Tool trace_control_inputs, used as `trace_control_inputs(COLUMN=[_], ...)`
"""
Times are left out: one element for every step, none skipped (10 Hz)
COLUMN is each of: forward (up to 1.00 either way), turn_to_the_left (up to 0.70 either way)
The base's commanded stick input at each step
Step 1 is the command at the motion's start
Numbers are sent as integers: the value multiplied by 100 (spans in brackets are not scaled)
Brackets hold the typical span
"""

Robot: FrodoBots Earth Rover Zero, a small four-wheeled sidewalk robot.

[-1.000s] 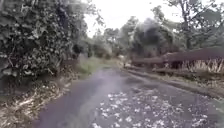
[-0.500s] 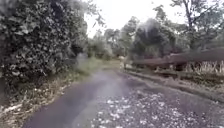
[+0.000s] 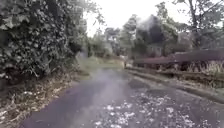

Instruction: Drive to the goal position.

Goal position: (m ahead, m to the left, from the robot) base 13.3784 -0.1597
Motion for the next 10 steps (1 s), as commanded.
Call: trace_control_inputs(forward=[45,45,45,45,45,45,45,45,45,45], turn_to_the_left=[2,2,2,2,2,2,2,2,2,2])
